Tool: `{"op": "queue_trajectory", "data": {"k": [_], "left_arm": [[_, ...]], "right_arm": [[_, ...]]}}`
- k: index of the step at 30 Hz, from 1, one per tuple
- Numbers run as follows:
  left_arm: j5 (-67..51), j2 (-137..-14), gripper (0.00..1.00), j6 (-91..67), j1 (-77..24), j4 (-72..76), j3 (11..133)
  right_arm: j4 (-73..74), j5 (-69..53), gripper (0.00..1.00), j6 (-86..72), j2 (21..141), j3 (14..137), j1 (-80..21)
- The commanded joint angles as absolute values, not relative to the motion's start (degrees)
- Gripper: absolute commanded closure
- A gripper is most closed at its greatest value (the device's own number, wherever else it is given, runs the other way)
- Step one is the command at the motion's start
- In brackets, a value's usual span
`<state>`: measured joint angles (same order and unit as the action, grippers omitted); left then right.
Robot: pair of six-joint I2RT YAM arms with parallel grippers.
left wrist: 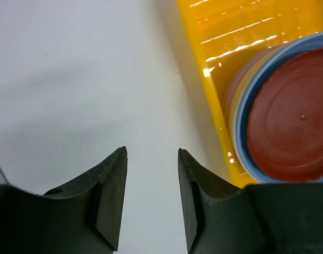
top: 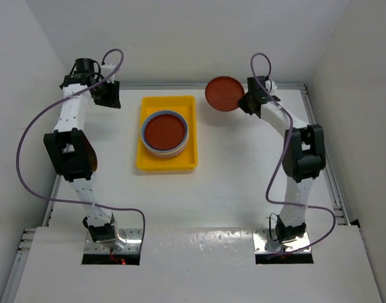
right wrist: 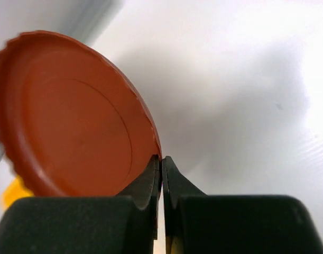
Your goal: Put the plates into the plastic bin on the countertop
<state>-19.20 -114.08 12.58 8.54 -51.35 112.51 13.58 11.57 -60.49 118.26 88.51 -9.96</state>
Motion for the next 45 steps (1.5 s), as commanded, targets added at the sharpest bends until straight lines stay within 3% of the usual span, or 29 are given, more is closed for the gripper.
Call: {"op": "queue_trajectory", "data": {"k": [1,5,10,14,38,40,43,45], "left_arm": [[-19.69,-110.83,0.54,11.95,10.54,-50.98,111.80],[-19.69,-110.83,0.54,11.95,11.69,-50.45,111.80],[-20.30,-110.30,0.54,11.95,12.74,-50.45,110.57],[-20.92,-109.78,0.54,11.95,13.27,-50.45,109.42],[-21.45,-108.20,0.54,11.95,14.33,-49.92,107.23],[-21.45,-108.19,0.54,11.95,14.33,-49.92,107.23],[-21.45,-108.19,0.54,11.95,14.94,-49.92,107.23],[-21.45,-107.67,0.54,11.95,15.47,-49.92,107.23]], "right_arm": [[7.55,9.23,1.00,-50.65,108.73,88.16,-14.48],[11.94,4.32,1.00,-41.76,109.59,91.39,-19.41],[30.79,1.50,1.00,-33.68,121.80,111.68,-26.71],[35.16,3.42,1.00,-30.07,128.84,122.95,-31.45],[29.36,7.12,1.00,-27.34,132.98,120.32,-35.77],[28.92,7.12,0.97,-26.81,132.63,119.80,-36.12],[28.57,7.64,0.77,-24.71,132.10,117.43,-36.38],[28.83,8.00,0.72,-23.91,131.75,116.29,-36.39]]}}
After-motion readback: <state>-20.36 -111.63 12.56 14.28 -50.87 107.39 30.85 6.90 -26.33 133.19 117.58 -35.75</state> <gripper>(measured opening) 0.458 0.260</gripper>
